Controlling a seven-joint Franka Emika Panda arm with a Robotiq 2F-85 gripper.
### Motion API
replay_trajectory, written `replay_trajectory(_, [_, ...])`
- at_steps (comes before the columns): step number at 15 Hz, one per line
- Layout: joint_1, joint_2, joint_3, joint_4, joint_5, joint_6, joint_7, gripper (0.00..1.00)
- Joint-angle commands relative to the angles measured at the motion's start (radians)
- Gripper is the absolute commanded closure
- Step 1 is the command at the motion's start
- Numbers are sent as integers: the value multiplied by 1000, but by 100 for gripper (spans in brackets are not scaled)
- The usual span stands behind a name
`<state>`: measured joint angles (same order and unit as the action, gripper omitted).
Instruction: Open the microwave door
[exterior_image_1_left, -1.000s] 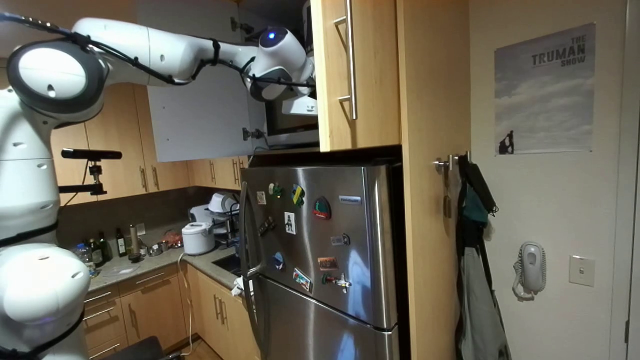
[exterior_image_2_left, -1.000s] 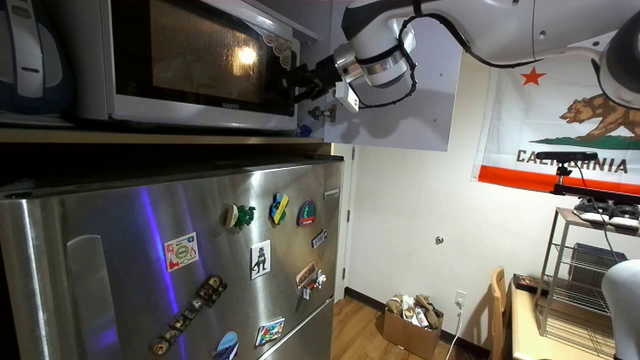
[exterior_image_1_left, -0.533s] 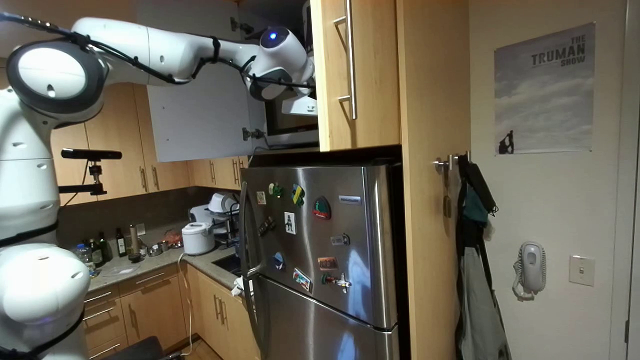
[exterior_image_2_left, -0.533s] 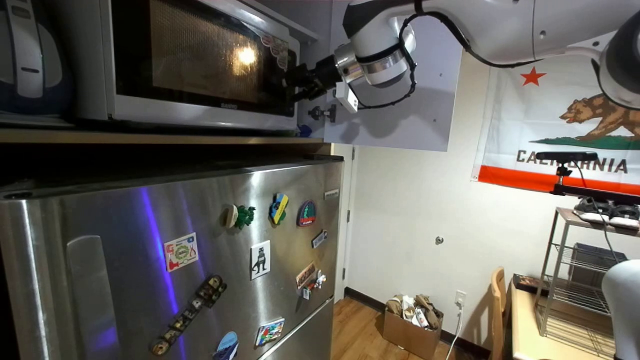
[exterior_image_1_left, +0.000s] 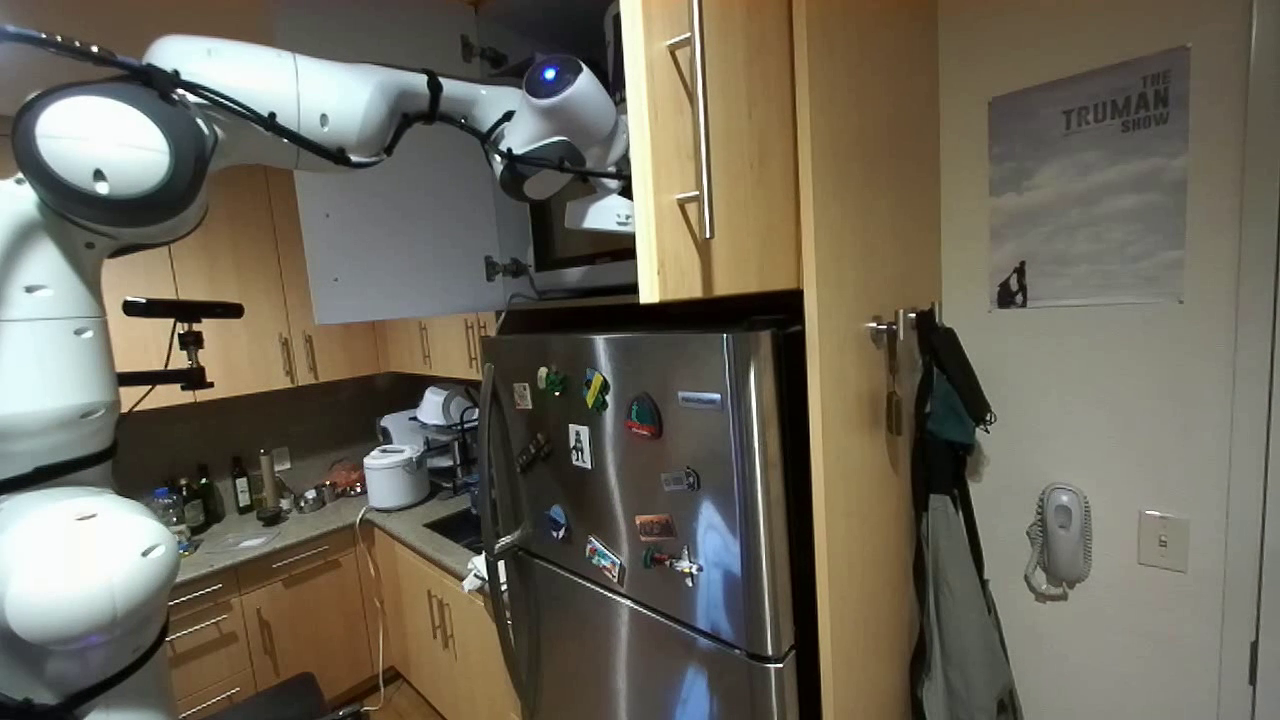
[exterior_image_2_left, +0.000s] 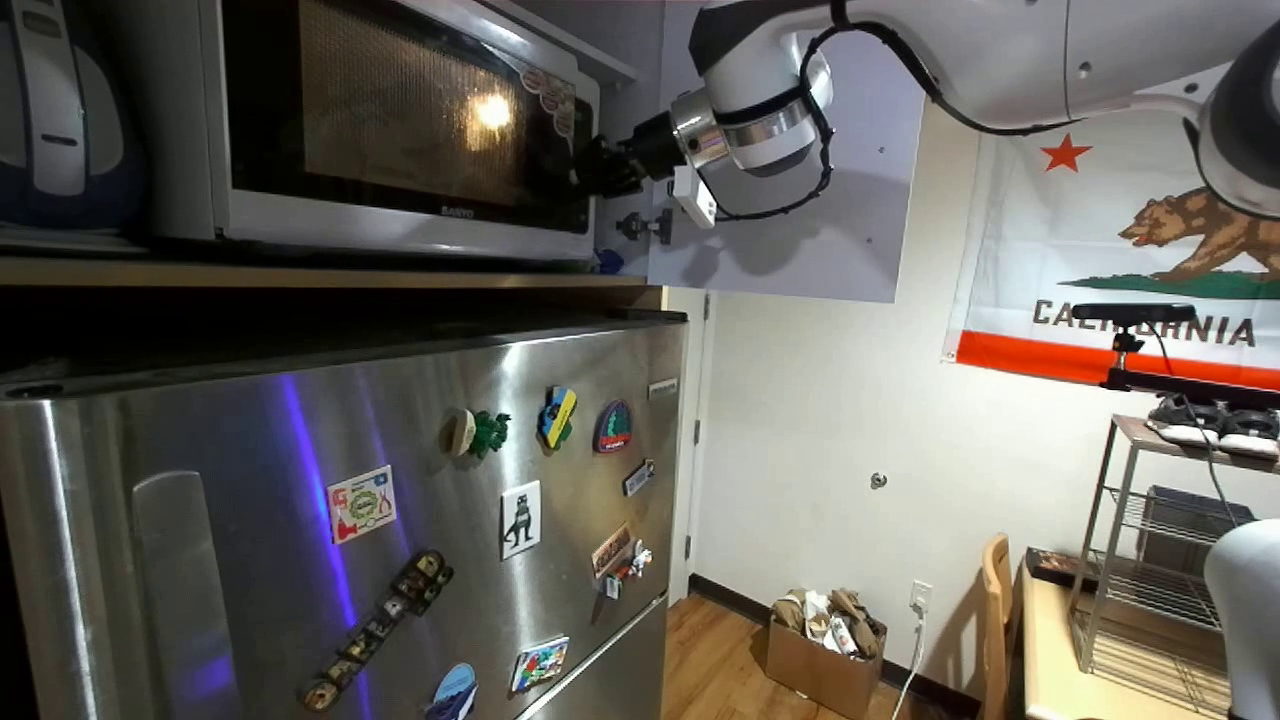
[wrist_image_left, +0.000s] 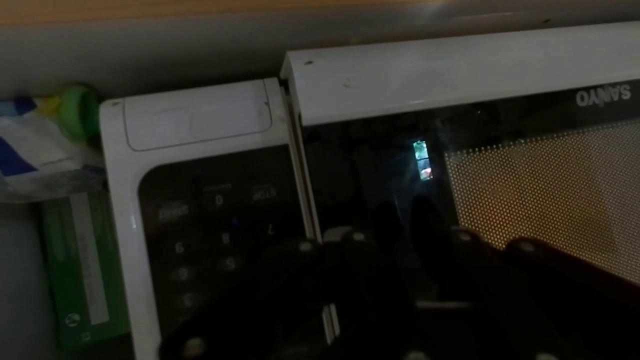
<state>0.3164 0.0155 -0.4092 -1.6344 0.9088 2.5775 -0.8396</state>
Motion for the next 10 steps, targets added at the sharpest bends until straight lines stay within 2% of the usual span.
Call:
replay_trajectory(1, [-4,-9,-2,3,25,-16,-29,95])
replay_trajectory(4, [2,-48,3,-39,-10,-6,-12,100])
replay_trajectory(5, [-131,-67,144,-59,-29,4,-9,96])
replay_trajectory(6, [-18,-80,35,-77,-34,11,-14,94])
replay_trajectory(8, [-36,-115,61,-115,-59,16,-7,94])
replay_trajectory(9, [-150,-129,175,-131,-70,18,-2,95])
replay_trajectory(10, [-57,-151,91,-157,-79,25,-7,94])
